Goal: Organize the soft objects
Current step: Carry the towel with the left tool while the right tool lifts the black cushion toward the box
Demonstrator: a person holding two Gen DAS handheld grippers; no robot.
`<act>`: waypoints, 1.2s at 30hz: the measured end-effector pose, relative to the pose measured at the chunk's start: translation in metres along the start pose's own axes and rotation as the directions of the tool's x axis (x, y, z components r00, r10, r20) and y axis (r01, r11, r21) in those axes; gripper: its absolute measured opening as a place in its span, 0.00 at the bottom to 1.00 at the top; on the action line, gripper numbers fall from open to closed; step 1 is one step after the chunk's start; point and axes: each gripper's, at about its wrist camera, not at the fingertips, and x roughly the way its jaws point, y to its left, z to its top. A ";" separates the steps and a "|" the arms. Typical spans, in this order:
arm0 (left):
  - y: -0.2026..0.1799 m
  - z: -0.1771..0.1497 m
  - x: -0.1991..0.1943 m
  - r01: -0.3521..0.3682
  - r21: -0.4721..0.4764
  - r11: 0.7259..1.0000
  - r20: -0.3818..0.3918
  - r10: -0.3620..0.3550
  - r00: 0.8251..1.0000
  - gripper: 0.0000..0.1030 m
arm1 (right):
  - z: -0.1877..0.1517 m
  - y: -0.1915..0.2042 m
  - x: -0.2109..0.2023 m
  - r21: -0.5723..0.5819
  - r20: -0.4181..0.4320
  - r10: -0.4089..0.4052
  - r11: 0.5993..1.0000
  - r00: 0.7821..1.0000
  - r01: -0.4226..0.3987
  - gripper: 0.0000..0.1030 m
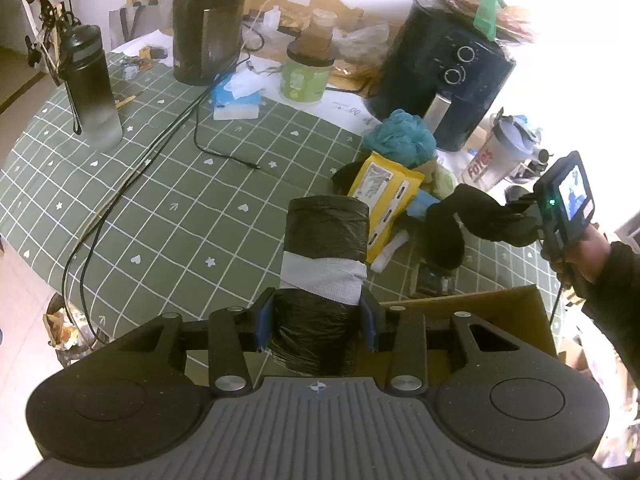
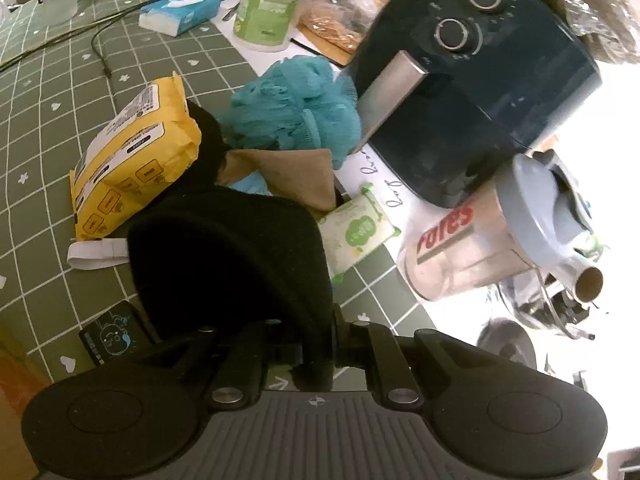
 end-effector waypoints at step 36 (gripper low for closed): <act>-0.044 -0.010 -0.014 0.119 0.093 0.989 -0.032 -0.117 0.993 0.40 | -0.049 -0.034 -0.199 0.320 0.282 0.264 0.880 0.922 -0.350 0.13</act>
